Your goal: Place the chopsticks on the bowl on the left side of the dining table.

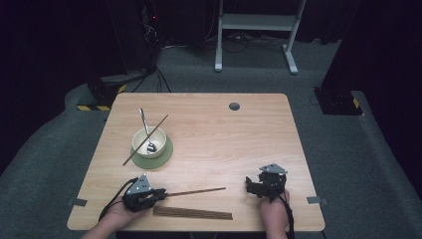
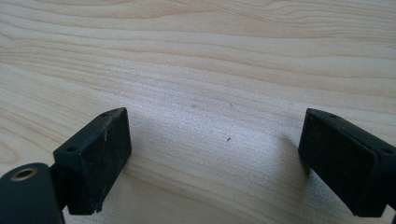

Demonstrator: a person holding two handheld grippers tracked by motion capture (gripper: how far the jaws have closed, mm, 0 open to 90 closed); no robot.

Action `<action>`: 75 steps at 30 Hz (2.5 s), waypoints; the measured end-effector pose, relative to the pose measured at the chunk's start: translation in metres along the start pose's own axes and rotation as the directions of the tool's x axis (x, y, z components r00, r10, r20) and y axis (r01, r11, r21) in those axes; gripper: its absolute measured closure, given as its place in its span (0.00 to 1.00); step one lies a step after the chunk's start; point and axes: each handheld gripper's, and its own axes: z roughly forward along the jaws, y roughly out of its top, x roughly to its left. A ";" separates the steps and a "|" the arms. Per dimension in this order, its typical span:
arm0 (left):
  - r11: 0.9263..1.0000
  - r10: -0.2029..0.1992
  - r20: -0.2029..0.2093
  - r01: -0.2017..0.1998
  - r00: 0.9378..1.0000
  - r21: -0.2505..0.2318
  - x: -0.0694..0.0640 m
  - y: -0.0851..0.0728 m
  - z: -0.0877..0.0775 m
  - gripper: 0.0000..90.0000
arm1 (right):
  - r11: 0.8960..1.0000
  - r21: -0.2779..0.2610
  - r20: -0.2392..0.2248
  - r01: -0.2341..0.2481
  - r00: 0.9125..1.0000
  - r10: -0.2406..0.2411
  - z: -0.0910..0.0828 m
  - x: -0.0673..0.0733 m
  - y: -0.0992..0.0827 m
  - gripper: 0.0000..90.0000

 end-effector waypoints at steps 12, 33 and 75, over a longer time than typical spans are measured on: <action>0.999 -0.036 -0.077 0.035 0.996 -0.011 0.010 -0.005 -0.005 0.92 | 1.000 0.001 -0.001 0.000 1.000 0.000 0.000 0.000 0.000 0.10; 0.999 -0.039 -0.078 0.039 0.996 -0.001 0.005 -0.004 -0.005 0.93 | 1.000 0.001 -0.006 0.005 1.000 -0.005 0.000 0.000 0.000 0.10; 0.971 -0.121 -0.093 0.099 0.988 -0.219 0.017 0.009 -0.034 0.93 | 1.000 0.001 -0.010 0.009 1.000 -0.009 0.000 0.000 0.000 0.10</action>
